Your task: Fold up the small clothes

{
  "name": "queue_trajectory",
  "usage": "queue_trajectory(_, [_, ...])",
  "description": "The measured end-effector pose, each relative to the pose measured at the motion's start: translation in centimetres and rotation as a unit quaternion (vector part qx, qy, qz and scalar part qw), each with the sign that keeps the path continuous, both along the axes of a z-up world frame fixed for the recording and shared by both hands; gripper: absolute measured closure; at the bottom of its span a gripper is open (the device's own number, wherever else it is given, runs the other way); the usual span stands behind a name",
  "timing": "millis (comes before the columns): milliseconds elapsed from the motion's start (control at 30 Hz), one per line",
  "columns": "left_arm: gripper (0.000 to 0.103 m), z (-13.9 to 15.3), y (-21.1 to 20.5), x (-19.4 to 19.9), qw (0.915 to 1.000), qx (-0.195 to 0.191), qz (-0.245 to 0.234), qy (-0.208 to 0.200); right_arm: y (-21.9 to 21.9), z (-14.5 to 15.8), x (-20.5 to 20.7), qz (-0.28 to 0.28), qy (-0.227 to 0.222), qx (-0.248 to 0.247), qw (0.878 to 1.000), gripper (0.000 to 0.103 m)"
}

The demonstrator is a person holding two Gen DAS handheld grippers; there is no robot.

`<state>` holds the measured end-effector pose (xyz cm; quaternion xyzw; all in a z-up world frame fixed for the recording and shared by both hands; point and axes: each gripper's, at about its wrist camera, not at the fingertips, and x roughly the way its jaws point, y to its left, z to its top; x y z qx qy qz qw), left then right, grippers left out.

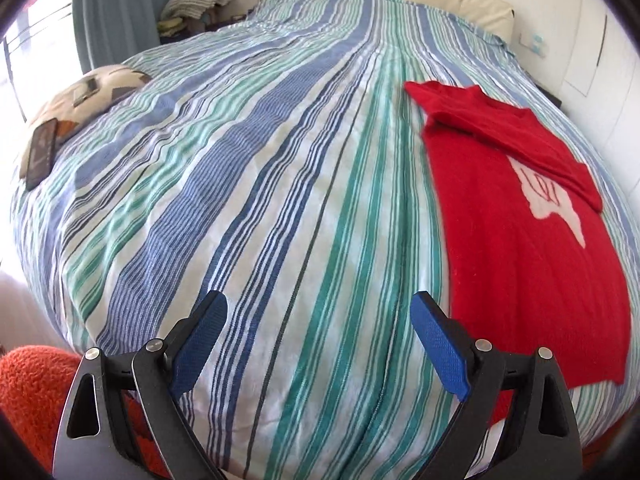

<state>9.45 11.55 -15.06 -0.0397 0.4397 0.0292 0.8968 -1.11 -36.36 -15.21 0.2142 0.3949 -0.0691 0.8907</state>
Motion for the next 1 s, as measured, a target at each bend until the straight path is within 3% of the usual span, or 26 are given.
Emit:
queue_trajectory(333, [0.009,-0.1,-0.8,-0.1,0.9997,0.020,-0.017,0.002,-0.2,0.0,0.0,0.001,-0.001,-0.006,1.000,0.041])
queue_trajectory(700, [0.009,0.2,-0.3,-0.2,1.0000,-0.001,-0.006,-0.001,-0.5,0.5,-0.5,-0.015,-0.016,-0.004,1.000,0.041])
queue_trajectory(767, [0.009,1.1,-0.9,1.3,0.9993,-0.023,-0.030,-0.003,-0.4,0.5,-0.5,-0.013,-0.015,-0.004,1.000,0.041])
queue_trajectory(833, [0.009,2.9,-2.3,4.4,0.9981,-0.021,-0.058,-0.007,-0.2,0.3,-0.2,-0.006,-0.013,-0.001,1.000,0.041])
queue_trajectory(1000, [0.009,8.8,-6.4,14.3,0.9933,-0.029,-0.094,-0.060,0.2,-0.1,0.3,0.010,-0.009,0.009,1.000,0.041])
